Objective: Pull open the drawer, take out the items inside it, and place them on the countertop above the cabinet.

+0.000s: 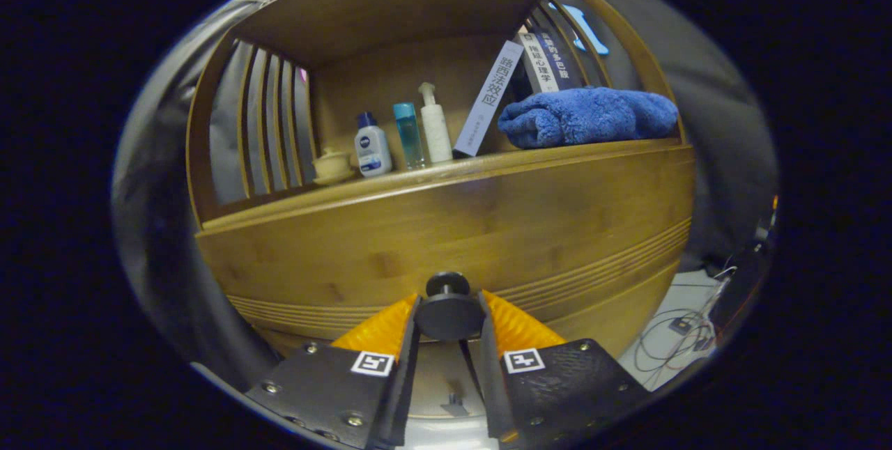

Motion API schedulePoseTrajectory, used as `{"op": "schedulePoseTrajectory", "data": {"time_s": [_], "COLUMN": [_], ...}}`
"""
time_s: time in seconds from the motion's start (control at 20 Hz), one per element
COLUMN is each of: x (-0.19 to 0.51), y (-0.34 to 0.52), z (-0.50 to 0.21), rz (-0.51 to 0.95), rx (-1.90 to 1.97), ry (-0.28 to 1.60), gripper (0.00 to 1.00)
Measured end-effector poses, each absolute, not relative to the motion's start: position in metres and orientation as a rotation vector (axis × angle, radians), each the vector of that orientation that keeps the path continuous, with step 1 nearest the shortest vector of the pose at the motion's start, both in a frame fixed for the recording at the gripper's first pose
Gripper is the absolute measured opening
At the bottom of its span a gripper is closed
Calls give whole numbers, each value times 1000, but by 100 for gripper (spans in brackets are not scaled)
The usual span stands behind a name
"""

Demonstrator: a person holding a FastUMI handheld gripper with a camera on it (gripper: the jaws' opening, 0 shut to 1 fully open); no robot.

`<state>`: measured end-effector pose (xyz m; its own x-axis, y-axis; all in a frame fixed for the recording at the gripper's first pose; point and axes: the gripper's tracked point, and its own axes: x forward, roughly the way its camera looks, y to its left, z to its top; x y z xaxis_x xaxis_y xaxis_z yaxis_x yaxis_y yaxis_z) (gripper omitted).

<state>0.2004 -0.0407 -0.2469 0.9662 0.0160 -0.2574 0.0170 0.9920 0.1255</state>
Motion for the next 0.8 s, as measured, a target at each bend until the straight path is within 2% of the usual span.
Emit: {"op": "schedulePoseTrajectory", "data": {"time_s": [0.2,0.25,0.35,0.8], "x": [202,196,179,67], "y": [-46,-48,-50,-48], "z": [-248,-246,-246,-234], "rz": [31,32,23,-5], "rx": [22,-1,-21,-63], "ry": [254,258,236,218], "gripper": [40,32,24,23]}}
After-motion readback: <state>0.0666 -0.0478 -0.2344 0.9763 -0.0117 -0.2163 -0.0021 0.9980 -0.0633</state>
